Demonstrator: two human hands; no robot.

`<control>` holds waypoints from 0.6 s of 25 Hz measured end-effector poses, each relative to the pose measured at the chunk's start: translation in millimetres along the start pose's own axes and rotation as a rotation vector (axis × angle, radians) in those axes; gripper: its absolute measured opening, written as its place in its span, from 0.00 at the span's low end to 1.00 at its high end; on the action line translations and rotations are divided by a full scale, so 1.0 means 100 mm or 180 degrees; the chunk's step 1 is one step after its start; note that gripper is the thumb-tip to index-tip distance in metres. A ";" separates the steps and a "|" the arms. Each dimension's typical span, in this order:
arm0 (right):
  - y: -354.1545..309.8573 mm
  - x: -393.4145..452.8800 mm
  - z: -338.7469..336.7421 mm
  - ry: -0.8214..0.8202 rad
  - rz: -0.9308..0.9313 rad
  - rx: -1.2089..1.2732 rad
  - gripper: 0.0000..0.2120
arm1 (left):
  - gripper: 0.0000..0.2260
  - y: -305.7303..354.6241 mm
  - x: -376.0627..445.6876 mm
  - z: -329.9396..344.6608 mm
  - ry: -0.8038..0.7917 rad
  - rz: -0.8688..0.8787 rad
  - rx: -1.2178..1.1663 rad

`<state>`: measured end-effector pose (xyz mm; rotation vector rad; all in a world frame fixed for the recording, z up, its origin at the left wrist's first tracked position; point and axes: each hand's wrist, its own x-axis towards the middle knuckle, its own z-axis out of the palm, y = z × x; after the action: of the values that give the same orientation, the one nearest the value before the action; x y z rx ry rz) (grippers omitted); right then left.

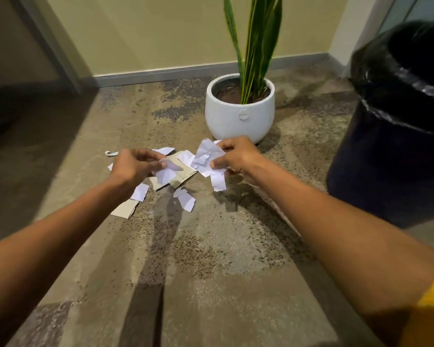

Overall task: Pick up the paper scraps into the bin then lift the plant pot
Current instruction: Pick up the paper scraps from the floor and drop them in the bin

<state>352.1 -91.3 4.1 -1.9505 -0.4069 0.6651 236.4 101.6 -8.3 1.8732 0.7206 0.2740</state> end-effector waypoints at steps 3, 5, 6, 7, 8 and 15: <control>-0.23 -0.20 -0.26 0.0090 -0.0255 0.0007 0.11 | 0.04 0.33 -0.07 0.11 -0.0121 0.0204 0.0023; -0.40 -0.38 -0.54 0.0238 -0.0445 -0.0183 0.13 | 0.03 0.61 -0.14 0.23 -0.0112 0.0337 0.0041; -0.49 -0.49 -0.72 0.0347 -0.0493 -0.0196 0.11 | 0.05 0.77 -0.20 0.31 -0.0119 0.0415 0.0040; -0.59 -0.62 -0.92 0.0492 -0.0548 -0.0116 0.08 | 0.05 0.95 -0.28 0.42 -0.0162 0.0520 0.0013; -0.67 -0.72 -1.10 0.0632 -0.0584 0.0005 0.08 | 0.06 1.12 -0.35 0.52 -0.0207 0.0642 -0.0033; -1.01 -1.13 -1.91 0.1973 -0.0627 0.0797 0.11 | 0.06 2.34 -0.73 1.01 -0.0400 0.1376 -0.0365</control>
<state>379.2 -242.3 193.4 -1.7384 -0.1161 -0.0315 311.6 -78.9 170.5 1.9024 0.2035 0.4569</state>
